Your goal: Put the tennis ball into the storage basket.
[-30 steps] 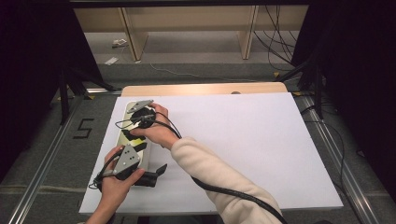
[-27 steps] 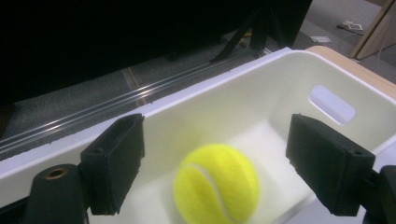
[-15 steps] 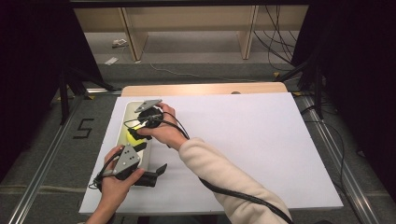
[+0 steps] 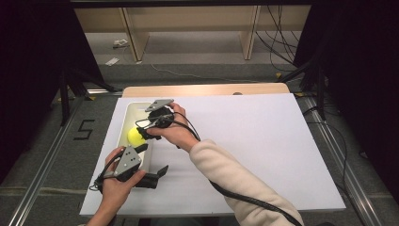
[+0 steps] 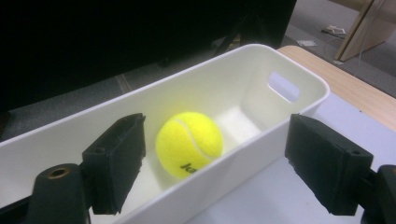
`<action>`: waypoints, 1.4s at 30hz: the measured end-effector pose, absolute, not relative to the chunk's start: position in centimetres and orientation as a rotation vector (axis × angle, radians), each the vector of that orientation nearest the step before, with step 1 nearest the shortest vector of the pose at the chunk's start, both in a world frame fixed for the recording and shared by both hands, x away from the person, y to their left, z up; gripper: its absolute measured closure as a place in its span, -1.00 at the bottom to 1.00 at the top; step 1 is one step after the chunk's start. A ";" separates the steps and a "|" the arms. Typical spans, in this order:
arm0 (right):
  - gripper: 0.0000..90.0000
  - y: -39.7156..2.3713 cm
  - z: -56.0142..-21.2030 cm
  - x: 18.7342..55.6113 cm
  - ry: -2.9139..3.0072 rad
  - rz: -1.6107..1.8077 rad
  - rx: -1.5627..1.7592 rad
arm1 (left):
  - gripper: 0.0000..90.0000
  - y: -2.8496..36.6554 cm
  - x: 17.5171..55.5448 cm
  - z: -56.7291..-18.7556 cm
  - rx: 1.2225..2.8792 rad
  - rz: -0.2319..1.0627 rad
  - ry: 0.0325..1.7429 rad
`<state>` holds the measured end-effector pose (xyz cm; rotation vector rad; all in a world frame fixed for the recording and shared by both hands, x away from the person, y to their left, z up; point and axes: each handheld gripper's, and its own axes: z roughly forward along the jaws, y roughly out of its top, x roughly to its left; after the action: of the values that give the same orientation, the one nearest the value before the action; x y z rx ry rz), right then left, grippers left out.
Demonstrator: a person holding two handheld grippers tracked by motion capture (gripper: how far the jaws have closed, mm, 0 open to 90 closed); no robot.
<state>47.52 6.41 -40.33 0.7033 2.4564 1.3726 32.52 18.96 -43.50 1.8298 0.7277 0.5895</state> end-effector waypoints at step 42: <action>-0.52 0.2 -39.8 46.8 2.388 1.361 0.745 | -1.00 18.9 32.5 -43.5 1.828 0.587 0.733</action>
<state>46.79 0.21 -39.76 0.7455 2.3877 1.3606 32.52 18.92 -43.52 1.8276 0.7334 0.5871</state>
